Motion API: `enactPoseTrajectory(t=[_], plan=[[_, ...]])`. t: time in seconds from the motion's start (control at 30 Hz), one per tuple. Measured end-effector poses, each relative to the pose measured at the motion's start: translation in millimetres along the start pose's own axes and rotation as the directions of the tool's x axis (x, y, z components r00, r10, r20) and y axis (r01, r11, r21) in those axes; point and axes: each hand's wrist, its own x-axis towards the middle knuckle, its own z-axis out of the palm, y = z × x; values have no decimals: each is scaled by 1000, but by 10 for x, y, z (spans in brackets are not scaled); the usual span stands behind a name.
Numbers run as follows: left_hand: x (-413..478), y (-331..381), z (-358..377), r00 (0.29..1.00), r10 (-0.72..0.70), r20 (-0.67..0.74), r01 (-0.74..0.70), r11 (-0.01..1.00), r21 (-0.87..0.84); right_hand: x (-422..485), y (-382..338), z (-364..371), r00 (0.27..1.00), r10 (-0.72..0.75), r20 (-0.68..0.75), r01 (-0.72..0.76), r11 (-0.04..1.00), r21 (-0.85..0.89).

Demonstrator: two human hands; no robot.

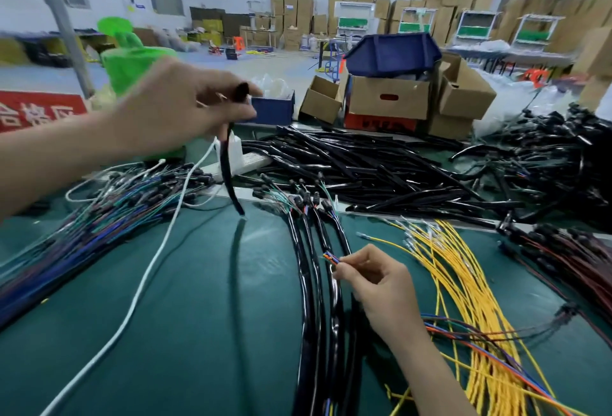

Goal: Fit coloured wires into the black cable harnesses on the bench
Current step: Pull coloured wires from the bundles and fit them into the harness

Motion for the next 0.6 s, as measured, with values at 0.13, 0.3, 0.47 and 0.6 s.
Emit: enactPoseTrajectory(t=[0.13, 0.3, 0.47, 0.6], plan=[[-230, 261, 496, 843, 415, 342, -492, 851, 180, -28, -69, -26, 1000, 3, 14, -4, 997, 82], [-601, 281, 1356, 827, 158, 540, -261, 958, 119, -34, -130, -66, 1000, 9, 26, -14, 981, 194], [-829, 162, 1781, 930, -52, 363, 151, 957, -248, -32, -115, -78, 999, -1, 45, -8, 980, 199], [-986, 188, 1918, 948, -132, 289, 232, 909, -347, -25, -105, -77, 999, -3, 48, -6, 981, 195]])
